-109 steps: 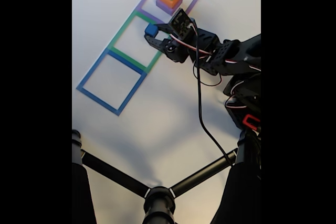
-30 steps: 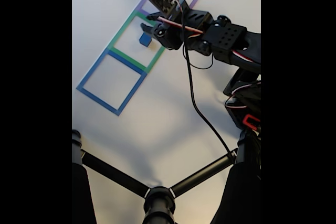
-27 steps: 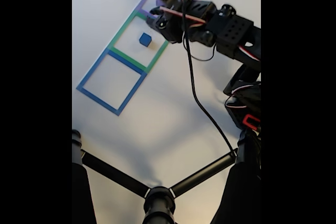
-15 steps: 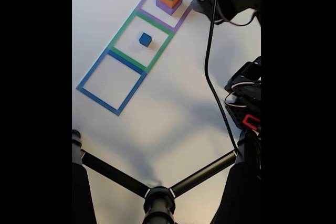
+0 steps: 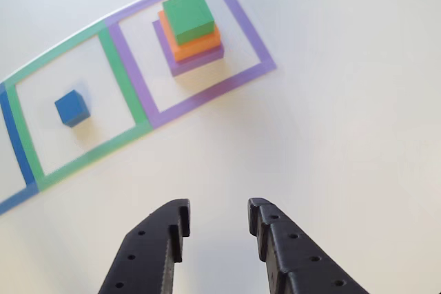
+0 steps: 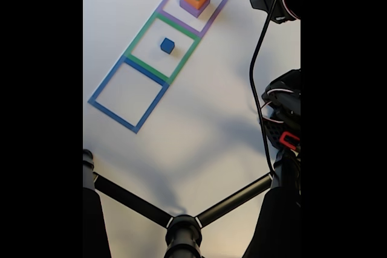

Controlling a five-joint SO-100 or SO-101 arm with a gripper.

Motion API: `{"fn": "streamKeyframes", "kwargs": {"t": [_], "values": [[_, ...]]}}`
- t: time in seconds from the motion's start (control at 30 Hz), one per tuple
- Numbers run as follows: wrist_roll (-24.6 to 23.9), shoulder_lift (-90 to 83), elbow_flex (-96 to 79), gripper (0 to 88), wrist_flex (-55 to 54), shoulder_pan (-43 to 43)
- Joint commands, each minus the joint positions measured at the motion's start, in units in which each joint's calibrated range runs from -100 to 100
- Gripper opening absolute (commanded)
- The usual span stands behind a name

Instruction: Tower of hanoi

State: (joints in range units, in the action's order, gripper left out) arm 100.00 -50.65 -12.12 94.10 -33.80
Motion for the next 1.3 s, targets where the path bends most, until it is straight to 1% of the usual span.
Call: {"fn": "streamKeyframes", "kwargs": {"t": [0.0, 0.03, 0.07, 0.13, 0.33, 0.47, 0.67, 0.77, 1.07, 1.27], "values": [[0.0, -5.4, -8.1, 11.8, -8.1, -3.4], [0.0, -6.6, -10.9, 19.4, -10.0, -4.1], [0.0, -7.5, -13.2, 23.9, -11.8, -4.6], [0.0, -8.6, -17.2, 28.6, -15.4, -4.8], [0.0, -11.2, -29.9, 37.2, -28.3, -4.0], [0.0, -13.2, -41.8, 38.2, -41.4, -3.0], [0.0, -12.6, -59.8, 40.1, -66.9, -2.6], [0.0, -10.1, -63.1, 41.7, -73.7, -3.4], [0.0, 5.7, -69.3, 45.4, -101.7, -4.2], [0.0, 14.5, -70.4, 46.4, -113.9, -3.8]]}}
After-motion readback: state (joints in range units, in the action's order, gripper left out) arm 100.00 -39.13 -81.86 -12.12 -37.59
